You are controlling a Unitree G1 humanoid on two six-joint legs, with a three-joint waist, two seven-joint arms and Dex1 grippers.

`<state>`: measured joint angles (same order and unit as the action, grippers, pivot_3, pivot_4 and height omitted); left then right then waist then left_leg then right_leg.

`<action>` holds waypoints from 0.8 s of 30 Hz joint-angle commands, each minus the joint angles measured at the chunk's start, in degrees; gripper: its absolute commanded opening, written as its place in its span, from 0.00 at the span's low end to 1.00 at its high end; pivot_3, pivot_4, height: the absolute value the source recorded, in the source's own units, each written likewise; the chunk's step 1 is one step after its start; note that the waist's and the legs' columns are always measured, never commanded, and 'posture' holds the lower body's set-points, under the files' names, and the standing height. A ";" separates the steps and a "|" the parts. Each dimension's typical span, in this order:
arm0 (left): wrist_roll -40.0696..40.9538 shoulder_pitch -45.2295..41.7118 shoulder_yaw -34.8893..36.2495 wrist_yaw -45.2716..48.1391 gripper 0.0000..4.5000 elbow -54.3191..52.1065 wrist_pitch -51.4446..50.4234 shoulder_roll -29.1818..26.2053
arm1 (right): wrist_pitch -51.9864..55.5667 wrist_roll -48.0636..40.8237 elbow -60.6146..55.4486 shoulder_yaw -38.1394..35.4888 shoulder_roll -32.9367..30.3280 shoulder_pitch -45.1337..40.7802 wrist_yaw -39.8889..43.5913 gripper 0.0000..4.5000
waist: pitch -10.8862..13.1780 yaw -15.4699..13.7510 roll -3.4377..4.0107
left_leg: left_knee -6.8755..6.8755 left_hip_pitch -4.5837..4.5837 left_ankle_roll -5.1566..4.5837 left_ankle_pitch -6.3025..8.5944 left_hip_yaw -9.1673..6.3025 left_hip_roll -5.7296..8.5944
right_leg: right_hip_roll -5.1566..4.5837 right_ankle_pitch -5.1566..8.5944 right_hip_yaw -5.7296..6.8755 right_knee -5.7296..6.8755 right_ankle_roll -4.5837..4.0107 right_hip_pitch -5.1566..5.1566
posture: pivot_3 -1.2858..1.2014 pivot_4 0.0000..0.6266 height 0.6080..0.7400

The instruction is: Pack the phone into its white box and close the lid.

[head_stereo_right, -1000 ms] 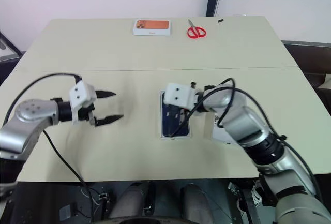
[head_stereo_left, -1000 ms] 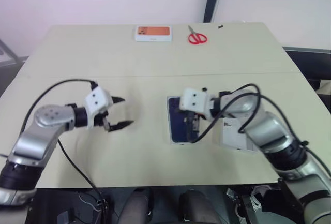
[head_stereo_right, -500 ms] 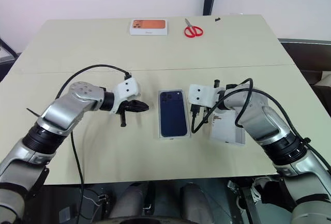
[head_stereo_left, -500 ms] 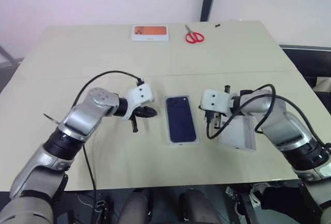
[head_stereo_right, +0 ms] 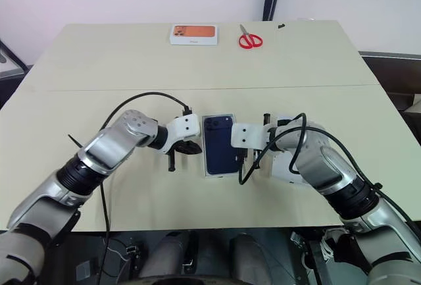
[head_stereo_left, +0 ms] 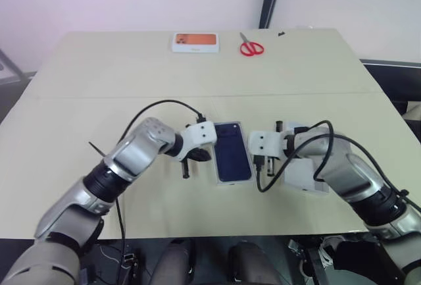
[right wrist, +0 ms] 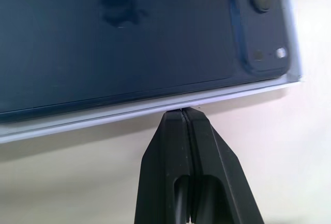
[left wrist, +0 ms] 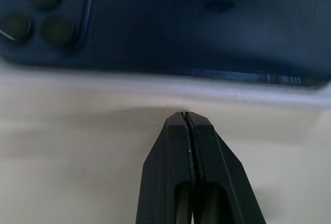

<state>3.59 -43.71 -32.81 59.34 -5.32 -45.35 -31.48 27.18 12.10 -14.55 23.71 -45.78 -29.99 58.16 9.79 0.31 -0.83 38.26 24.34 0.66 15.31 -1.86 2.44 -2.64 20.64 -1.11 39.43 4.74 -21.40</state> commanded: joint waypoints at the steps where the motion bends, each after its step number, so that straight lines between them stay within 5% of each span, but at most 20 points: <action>1: -1.25 -0.43 -3.19 0.38 0.01 -1.05 1.99 2.79 | 0.11 -1.21 -4.31 -2.72 -1.70 0.98 1.53 0.00 | -0.01 -0.22 0.01 | 0.01 0.00 0.00 0.00 0.00 0.00 | 0.00 0.00 0.00 0.00 0.00 0.01 | 0.52 0.24 1.00; 12: -4.43 -2.70 -5.30 0.67 0.01 5.97 7.28 11.88 | 4.79 -3.12 -12.58 -8.91 -7.83 8.83 4.31 0.00 | -0.03 -1.44 0.03 | 0.12 -0.01 -0.06 0.03 0.00 0.01 | -0.02 -0.01 0.02 -0.03 0.02 0.11 | 0.52 0.24 1.00; 24: -6.26 -3.98 -6.27 3.35 0.01 7.22 8.81 15.15 | 6.98 -3.26 -14.98 -11.04 -10.25 11.78 4.68 0.00 | -0.03 -1.17 0.03 | 0.13 -0.01 -0.07 0.04 0.00 0.02 | -0.02 -0.01 0.02 -0.03 0.03 0.13 | 0.52 0.24 1.00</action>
<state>-3.30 -47.34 -36.76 61.46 3.32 -37.92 -18.65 35.07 10.34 -25.79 14.03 -56.12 -17.78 62.93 9.76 -0.85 -0.79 38.39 24.33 0.60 15.35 -1.86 2.46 -2.66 20.62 -1.09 39.40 4.77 -21.27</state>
